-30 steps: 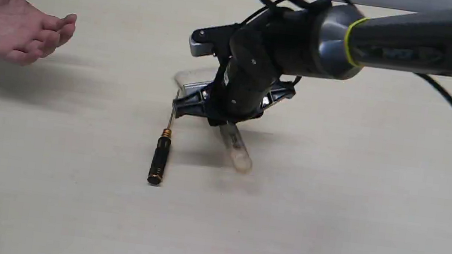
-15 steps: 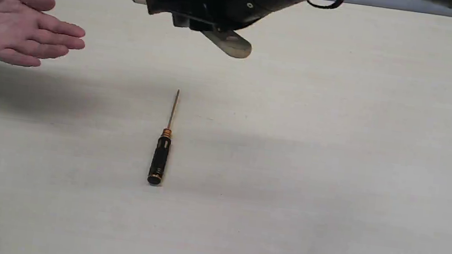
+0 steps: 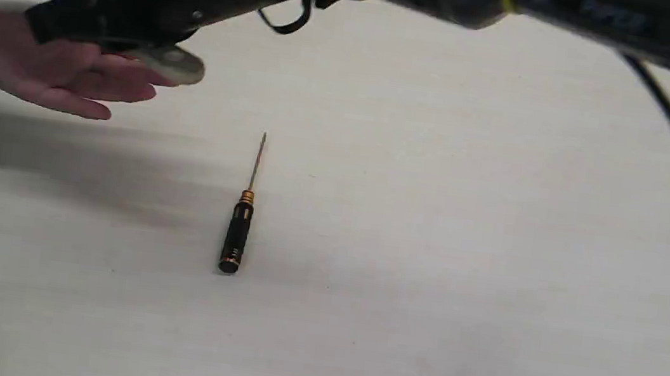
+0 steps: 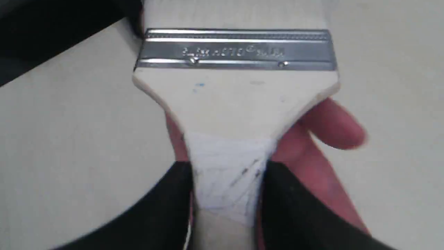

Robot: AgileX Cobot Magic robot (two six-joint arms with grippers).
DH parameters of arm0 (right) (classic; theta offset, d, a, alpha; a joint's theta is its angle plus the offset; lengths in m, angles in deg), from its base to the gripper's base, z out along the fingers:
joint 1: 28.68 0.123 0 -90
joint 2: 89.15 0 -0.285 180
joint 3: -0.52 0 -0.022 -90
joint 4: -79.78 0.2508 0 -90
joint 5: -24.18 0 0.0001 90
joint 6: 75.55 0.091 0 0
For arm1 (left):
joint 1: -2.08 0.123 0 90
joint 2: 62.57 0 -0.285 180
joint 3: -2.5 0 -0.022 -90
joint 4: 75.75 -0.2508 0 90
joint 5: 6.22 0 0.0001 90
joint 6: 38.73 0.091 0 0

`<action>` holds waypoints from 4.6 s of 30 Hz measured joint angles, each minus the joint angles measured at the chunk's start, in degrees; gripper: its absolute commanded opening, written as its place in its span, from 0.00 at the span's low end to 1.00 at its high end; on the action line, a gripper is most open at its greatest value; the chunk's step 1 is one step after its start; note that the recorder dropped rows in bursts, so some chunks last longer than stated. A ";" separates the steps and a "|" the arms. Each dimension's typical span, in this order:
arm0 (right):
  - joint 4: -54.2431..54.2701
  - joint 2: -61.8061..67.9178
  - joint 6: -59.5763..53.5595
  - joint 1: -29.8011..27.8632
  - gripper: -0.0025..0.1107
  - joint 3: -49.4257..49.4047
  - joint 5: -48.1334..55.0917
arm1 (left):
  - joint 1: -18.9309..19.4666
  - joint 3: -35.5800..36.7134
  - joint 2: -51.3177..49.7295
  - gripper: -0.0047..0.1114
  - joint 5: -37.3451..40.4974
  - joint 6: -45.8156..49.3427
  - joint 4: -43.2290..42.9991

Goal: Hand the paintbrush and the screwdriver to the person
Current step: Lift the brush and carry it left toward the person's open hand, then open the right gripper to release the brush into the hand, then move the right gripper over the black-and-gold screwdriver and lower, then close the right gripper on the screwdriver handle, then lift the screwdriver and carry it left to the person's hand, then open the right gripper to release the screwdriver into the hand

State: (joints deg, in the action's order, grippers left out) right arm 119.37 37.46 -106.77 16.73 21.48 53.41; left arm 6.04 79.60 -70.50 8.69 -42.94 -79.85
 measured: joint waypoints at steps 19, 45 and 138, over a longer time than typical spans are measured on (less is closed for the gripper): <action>-5.24 3.90 4.88 -0.04 0.41 3.57 4.19 | 0.00 0.00 0.00 0.04 0.00 0.00 0.00; -38.73 0.37 49.67 -1.30 0.41 3.07 35.51 | 0.00 0.00 0.00 0.04 0.00 0.00 0.00; -40.19 10.99 37.95 4.08 0.48 23.33 21.10 | 0.00 0.00 0.00 0.04 0.00 0.00 0.00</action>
State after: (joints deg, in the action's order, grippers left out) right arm 79.18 48.45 -68.82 20.81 44.81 74.51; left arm 6.04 79.60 -70.50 8.69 -42.94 -79.85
